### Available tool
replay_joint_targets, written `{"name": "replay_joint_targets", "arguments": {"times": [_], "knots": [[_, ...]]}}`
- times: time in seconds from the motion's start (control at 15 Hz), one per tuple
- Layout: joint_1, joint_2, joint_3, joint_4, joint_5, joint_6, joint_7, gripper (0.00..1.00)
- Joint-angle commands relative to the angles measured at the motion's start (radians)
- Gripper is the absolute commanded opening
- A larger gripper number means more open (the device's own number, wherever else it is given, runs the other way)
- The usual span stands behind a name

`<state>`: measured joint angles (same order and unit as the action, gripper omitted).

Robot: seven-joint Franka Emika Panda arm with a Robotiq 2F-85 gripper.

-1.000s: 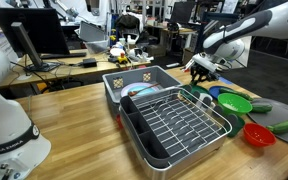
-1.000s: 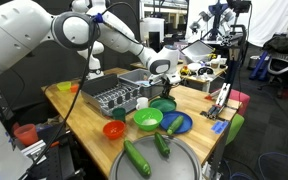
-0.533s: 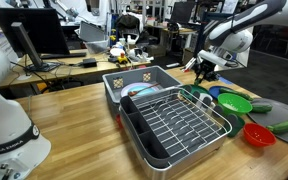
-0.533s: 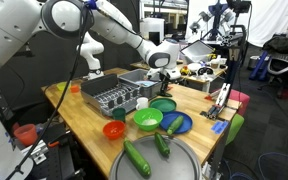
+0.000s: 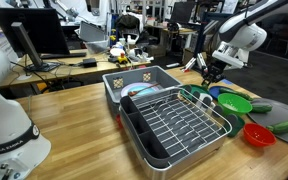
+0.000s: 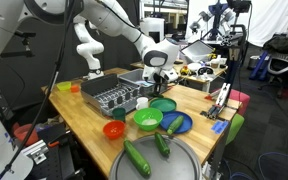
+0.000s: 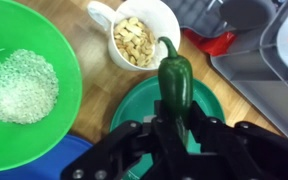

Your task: Take the zucchini on the green plate and put it on the grey plate

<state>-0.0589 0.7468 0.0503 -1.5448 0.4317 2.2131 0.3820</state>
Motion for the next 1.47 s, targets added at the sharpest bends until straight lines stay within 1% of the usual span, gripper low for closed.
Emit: {"name": "replay_joint_targets", "arguments": {"times": [0.0, 0.27, 0.47, 0.53, 0.6, 0.67, 1.13, 1.2, 1.4], "knots": [[-0.037, -0.089, 0.021, -0.124, 0.016, -0.063, -0.156, 0.07], [-0.029, -0.144, -0.007, -0.208, -0.021, -0.126, -0.241, 0.07], [-0.032, -0.175, -0.006, -0.254, -0.027, -0.123, -0.314, 0.07], [-0.034, -0.183, -0.004, -0.261, -0.023, -0.122, -0.334, 0.07], [-0.021, -0.146, -0.012, -0.219, -0.02, -0.123, -0.29, 0.07], [-0.021, -0.149, -0.012, -0.221, -0.02, -0.123, -0.293, 0.27], [-0.02, -0.144, -0.012, -0.22, -0.02, -0.122, -0.292, 0.27], [-0.02, -0.144, -0.012, -0.22, -0.02, -0.122, -0.292, 0.07], [-0.004, -0.189, -0.021, -0.271, -0.087, -0.105, -0.349, 0.07]]}}
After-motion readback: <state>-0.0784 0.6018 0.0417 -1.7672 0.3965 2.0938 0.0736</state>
